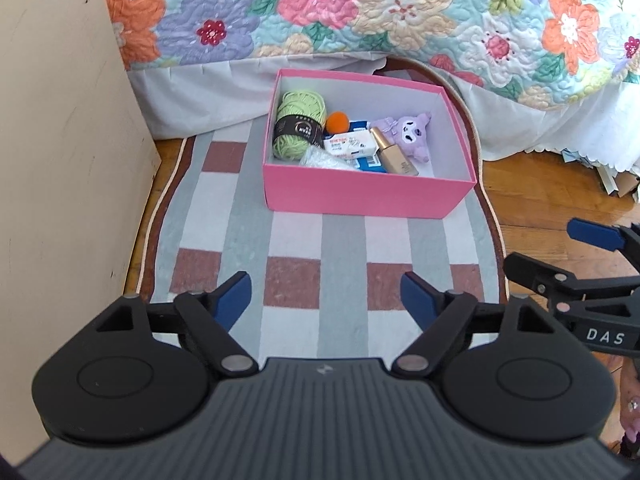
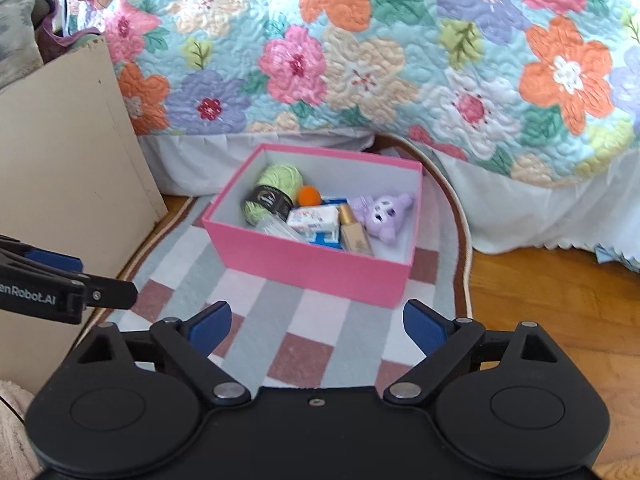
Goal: Organize objects
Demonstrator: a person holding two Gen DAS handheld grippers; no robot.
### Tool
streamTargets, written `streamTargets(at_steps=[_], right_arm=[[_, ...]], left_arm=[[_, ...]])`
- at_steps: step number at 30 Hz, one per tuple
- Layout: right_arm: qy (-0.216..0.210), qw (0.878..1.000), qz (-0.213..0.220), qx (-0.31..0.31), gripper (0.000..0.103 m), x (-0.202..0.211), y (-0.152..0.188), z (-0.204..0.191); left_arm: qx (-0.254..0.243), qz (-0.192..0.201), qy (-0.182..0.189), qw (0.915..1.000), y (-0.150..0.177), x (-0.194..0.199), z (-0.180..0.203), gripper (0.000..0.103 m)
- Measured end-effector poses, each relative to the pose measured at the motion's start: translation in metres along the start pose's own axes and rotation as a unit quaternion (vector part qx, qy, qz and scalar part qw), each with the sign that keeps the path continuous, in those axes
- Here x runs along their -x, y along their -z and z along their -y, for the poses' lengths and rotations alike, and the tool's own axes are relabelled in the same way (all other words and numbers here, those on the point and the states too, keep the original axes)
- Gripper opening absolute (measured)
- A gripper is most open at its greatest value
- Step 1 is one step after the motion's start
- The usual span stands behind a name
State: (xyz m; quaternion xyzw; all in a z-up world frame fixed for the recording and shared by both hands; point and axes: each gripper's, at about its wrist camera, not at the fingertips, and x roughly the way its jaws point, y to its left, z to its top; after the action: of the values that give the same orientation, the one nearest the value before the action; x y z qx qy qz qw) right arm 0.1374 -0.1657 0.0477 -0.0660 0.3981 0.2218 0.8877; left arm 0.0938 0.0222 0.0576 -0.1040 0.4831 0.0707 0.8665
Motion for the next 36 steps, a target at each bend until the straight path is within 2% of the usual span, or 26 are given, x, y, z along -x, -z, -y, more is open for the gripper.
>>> streamTargets(at_steps=[5, 9, 23, 36], right_arm=[[0.011, 1.0, -0.006, -0.001, 0.095, 0.004, 0.006, -0.001], [0.008, 1.0, -0.011, -0.006, 0.095, 0.008, 0.006, 0.0], [0.011, 0.999, -0.025, -0.02, 0.095, 0.008, 0.009, 0.001], [0.011, 0.999, -0.038, -0.028, 0.095, 0.012, 0.012, -0.003]], left_arm=[[-0.006, -0.004, -0.017, 0.9998, 0.005, 0.001, 0.002, 0.086], [0.001, -0.016, -0.019, 0.9997, 0.008, 0.0, 0.001, 0.094], [0.009, -0.052, -0.043, 0.9977, 0.015, -0.006, -0.005, 0.095], [0.012, -0.046, -0.049, 0.9977, 0.019, 0.001, -0.002, 0.095]])
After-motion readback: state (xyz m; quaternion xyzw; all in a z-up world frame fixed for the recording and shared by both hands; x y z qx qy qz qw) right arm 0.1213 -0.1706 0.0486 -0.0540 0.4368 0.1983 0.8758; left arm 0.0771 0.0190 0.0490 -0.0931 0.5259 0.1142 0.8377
